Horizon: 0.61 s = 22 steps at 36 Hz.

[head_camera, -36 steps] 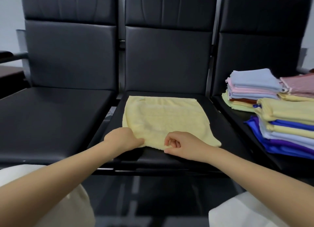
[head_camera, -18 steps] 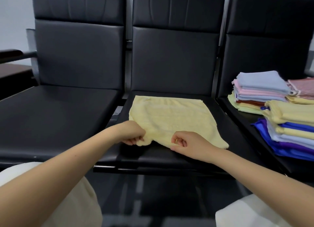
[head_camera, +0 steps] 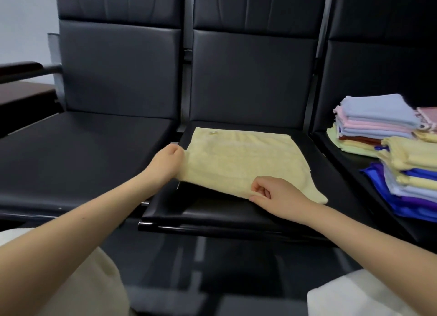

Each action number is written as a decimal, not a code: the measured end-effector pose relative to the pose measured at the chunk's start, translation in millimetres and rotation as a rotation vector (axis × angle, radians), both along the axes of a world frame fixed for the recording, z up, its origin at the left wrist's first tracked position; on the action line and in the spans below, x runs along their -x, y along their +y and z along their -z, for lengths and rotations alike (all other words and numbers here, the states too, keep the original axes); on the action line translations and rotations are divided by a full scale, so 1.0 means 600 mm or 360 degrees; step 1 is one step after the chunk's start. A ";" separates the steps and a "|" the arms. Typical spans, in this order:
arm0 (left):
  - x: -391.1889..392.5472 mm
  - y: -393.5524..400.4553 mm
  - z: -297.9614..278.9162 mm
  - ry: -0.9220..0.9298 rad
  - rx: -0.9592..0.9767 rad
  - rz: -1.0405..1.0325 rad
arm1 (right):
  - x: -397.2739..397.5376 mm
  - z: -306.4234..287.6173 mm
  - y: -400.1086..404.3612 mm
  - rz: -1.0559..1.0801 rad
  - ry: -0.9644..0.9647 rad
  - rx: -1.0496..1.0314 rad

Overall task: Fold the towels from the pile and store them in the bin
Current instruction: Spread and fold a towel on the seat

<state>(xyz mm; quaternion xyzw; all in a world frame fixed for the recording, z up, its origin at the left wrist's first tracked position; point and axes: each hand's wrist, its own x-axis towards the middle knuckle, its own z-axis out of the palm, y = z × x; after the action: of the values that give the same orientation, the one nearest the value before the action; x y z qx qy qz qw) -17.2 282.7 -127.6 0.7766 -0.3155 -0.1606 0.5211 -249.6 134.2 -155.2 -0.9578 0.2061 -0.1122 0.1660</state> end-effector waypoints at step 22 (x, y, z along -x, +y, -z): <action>0.080 -0.028 0.070 -0.1815 -0.0407 0.0779 | 0.046 -0.007 -0.035 0.0037 0.0312 0.0397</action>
<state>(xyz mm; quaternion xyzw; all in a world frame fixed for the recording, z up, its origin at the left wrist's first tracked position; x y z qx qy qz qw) -65.1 265.8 -169.5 0.7016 -0.6903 0.1275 0.1224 -277.4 113.4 -151.1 -0.9748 0.2170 -0.0449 0.0237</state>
